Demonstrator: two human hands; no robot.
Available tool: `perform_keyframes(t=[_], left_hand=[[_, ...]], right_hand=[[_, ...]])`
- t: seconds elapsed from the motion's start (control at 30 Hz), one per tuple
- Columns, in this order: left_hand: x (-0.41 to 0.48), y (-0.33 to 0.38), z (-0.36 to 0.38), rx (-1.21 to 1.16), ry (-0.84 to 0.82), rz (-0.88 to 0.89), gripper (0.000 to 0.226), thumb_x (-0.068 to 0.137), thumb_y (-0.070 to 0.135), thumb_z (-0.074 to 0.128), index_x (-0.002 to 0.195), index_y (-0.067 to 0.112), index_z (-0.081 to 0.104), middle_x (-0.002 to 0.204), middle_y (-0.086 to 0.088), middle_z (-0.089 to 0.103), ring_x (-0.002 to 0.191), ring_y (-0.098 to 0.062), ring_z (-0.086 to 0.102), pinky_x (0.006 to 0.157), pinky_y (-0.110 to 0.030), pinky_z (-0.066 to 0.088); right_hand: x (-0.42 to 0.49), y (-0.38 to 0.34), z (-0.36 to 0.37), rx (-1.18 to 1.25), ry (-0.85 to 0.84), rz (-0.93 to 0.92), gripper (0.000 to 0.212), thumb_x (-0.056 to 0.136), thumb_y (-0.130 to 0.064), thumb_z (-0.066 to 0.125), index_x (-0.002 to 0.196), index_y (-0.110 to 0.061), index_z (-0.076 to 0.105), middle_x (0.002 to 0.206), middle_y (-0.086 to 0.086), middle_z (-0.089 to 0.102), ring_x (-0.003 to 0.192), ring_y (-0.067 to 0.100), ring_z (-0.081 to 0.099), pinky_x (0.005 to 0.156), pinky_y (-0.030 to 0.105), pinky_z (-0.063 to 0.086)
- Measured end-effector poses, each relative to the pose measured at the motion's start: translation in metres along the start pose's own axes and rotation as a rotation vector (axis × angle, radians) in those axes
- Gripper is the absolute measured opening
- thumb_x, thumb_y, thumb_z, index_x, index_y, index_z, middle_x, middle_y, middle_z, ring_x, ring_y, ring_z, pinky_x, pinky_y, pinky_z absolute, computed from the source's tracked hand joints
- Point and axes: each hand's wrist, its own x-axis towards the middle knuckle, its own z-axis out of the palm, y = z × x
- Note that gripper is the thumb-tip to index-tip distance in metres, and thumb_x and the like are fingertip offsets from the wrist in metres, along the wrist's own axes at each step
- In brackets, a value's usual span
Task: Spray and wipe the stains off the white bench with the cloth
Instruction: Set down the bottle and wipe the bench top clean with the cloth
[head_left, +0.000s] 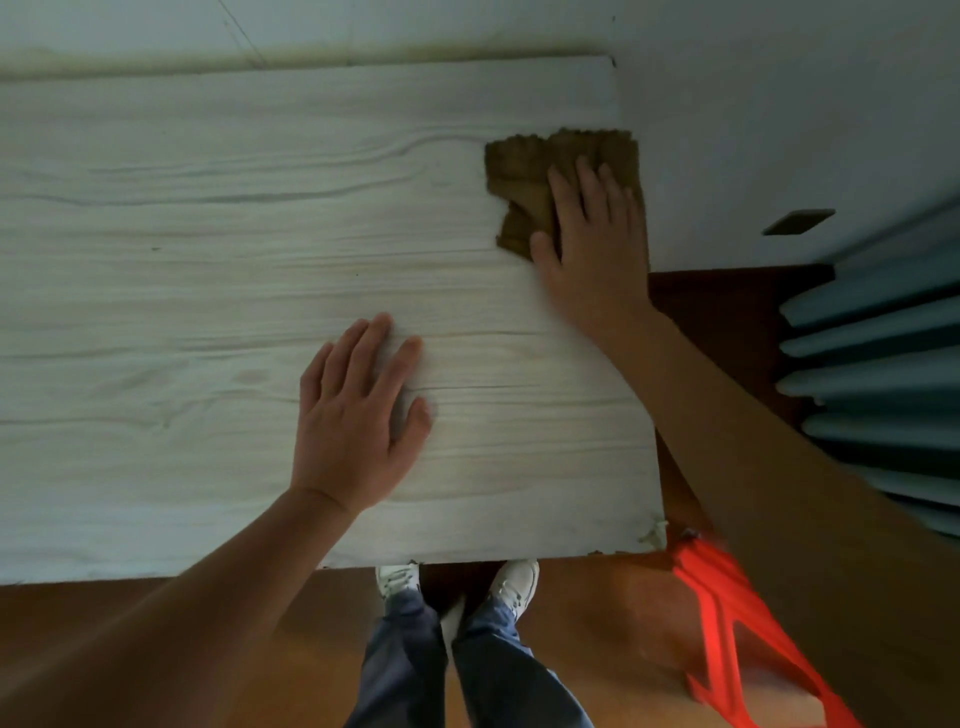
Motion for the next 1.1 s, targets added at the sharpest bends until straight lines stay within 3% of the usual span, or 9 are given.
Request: perform_keyframes(t=[0.23, 0.4, 0.63, 0.8, 1.0, 1.1], left_hand=[[0.000, -0.001, -0.002, 0.010, -0.069, -0.011, 0.060, 0.098, 0.046, 0.040, 0.149, 0.017, 0.050, 0.162, -0.014, 0.039, 0.151, -0.034, 0.033, 0.122, -0.051, 0.024], [-0.001, -0.001, -0.006, -0.030, -0.108, -0.021, 0.058, 0.099, 0.043, 0.042, 0.151, 0.017, 0.046, 0.164, -0.013, 0.034, 0.153, -0.033, 0.027, 0.123, -0.051, 0.021], [-0.006, -0.008, -0.028, -0.148, -0.279, 0.032, 0.058, 0.103, 0.042, 0.039, 0.156, 0.019, 0.037, 0.170, -0.011, 0.022, 0.158, -0.030, 0.014, 0.129, -0.047, 0.010], [-0.049, -0.059, -0.074, -0.136, -0.328, 0.079, 0.052, 0.103, 0.040, 0.046, 0.150, 0.017, 0.047, 0.161, -0.012, 0.039, 0.149, -0.033, 0.034, 0.121, -0.049, 0.025], [-0.141, -0.165, -0.110, -0.041, -0.295, -0.152, 0.056, 0.098, 0.044, 0.040, 0.146, 0.015, 0.051, 0.160, -0.016, 0.040, 0.146, -0.040, 0.038, 0.115, -0.054, 0.034], [-0.172, -0.207, -0.118, 0.008, -0.294, -0.275, 0.054, 0.102, 0.043, 0.044, 0.149, 0.015, 0.047, 0.163, -0.018, 0.035, 0.150, -0.040, 0.033, 0.118, -0.056, 0.032]], right_hand=[[-0.158, -0.032, 0.004, 0.050, 0.005, 0.116, 0.064, 0.099, -0.041, 0.042, 0.157, -0.021, 0.028, 0.166, 0.005, 0.021, 0.155, 0.024, 0.011, 0.126, 0.040, 0.003], [-0.239, -0.065, 0.011, 0.079, 0.001, 0.250, 0.065, 0.097, -0.040, 0.047, 0.157, -0.022, 0.029, 0.166, 0.005, 0.020, 0.155, 0.023, 0.009, 0.125, 0.034, -0.008], [-0.280, -0.116, 0.021, 0.119, 0.002, 0.385, 0.064, 0.097, -0.034, 0.046, 0.157, -0.022, 0.027, 0.167, 0.004, 0.018, 0.155, 0.024, 0.006, 0.126, 0.044, 0.002], [-0.286, -0.145, 0.026, 0.093, -0.030, 0.366, 0.060, 0.099, -0.032, 0.037, 0.157, -0.022, 0.028, 0.167, 0.005, 0.019, 0.155, 0.026, 0.007, 0.126, 0.047, 0.004], [-0.293, -0.215, 0.042, 0.106, -0.064, 0.293, 0.057, 0.099, -0.025, 0.049, 0.154, -0.022, 0.035, 0.166, 0.004, 0.022, 0.154, 0.027, 0.012, 0.126, 0.050, 0.008], [-0.291, -0.268, 0.054, 0.141, -0.074, 0.239, 0.058, 0.095, -0.024, 0.054, 0.151, -0.022, 0.041, 0.165, 0.004, 0.026, 0.154, 0.026, 0.014, 0.126, 0.045, 0.001]])
